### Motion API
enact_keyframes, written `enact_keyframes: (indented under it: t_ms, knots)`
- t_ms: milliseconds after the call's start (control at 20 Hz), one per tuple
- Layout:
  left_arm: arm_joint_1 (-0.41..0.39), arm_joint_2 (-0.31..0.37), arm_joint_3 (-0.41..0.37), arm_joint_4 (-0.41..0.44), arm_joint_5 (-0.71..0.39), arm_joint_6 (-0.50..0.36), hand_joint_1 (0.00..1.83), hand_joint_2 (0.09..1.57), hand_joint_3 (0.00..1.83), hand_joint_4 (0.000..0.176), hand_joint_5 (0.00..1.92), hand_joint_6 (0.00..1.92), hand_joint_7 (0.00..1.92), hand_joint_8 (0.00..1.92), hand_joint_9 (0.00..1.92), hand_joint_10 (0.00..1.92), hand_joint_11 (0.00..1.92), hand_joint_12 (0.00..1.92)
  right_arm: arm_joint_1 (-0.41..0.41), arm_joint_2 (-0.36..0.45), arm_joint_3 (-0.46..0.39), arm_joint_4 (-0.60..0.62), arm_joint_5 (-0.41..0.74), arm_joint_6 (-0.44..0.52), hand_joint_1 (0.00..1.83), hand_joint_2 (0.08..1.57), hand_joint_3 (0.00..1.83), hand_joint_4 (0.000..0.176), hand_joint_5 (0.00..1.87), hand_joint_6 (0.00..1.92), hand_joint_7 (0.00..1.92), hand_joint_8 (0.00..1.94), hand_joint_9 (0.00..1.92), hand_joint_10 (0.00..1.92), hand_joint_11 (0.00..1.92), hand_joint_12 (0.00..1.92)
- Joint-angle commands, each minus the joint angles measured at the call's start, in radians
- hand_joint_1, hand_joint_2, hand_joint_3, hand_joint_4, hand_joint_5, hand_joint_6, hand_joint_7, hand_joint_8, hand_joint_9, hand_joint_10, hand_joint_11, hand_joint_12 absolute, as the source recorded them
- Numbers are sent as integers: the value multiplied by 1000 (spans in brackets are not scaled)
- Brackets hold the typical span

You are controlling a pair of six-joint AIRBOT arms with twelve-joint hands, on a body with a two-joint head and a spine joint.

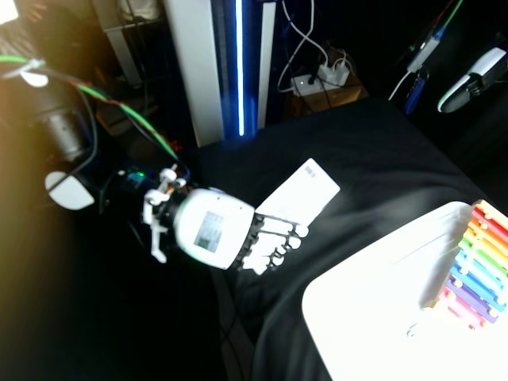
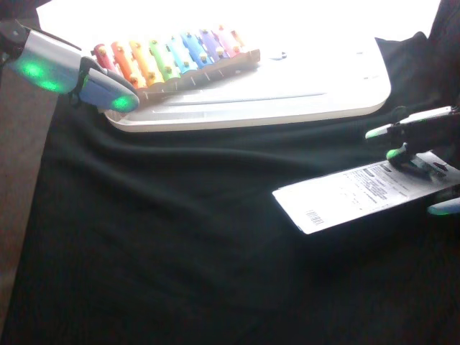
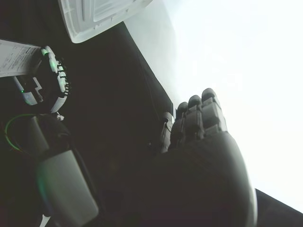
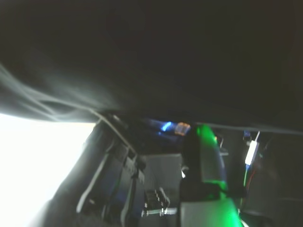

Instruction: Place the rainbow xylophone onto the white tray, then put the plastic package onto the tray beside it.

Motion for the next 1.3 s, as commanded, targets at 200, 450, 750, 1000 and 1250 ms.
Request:
enact_keyframes:
  t_ms: [200,450,750,1000,1250]
  knots:
    - [-15,-2,-2,-31,-106,-1,741,683,0,59,0,0,0,0,0,0,0,0,8,-6,6,4,46,5,1825,969,13,0,700,3,705,0,930,0,869,1216]
    - [-15,-2,-4,-26,-106,-1,719,685,0,45,0,0,0,0,0,0,0,0,10,-6,9,1,45,5,1761,1106,7,0,842,12,826,9,711,1472,690,1497]
    - [-15,-2,-5,-21,-107,-1,704,676,0,53,0,0,0,0,0,0,0,0,14,-6,13,2,45,5,1751,1106,0,0,815,2,779,6,735,1210,721,1675]
    - [-15,-2,-7,-17,-108,-1,673,660,0,22,0,0,0,0,0,0,0,0,17,-6,14,2,45,5,1756,1126,2,0,743,0,784,3,701,1265,663,1752]
    - [-15,-2,-9,-13,-109,-1,647,669,0,42,0,0,0,0,0,0,0,0,25,-6,19,2,45,5,1332,1288,1,0,757,3,1027,21,1037,307,791,944]
